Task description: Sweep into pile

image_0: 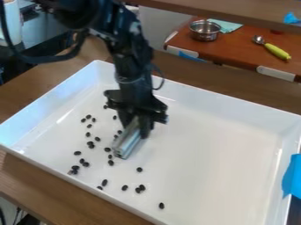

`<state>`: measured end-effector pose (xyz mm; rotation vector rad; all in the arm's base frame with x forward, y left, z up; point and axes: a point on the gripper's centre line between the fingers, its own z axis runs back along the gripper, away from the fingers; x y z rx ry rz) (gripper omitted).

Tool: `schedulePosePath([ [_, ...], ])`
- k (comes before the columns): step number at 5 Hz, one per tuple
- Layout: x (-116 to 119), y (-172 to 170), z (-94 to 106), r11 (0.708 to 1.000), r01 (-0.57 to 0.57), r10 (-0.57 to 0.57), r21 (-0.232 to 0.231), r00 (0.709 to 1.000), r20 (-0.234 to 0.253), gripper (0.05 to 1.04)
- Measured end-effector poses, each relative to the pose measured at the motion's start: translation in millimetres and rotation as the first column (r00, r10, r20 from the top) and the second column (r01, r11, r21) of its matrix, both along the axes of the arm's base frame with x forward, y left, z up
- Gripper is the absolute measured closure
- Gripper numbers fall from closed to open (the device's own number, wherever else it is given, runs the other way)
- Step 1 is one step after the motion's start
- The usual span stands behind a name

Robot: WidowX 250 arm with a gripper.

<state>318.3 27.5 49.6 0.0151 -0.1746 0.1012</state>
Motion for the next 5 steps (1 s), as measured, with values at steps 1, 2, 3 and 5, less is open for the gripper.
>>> schedulePosePath([
  [1, -20.4, 42.8, -0.9, 1.000, 0.007, -0.006, 0.007, 0.997, -0.070, 0.704],
  [2, -37.9, 67.9, -0.3, 1.000, 0.018, -0.018, -0.001, 0.992, -0.124, 0.704],
  [3, -52.7, 95.1, 1.6, 1.000, -0.012, 0.010, -0.012, 0.987, -0.158, 0.704],
  [5, -50.4, 64.9, 45.4, 0.990, -0.022, 0.015, -0.140, 0.999, -0.048, 0.704],
])
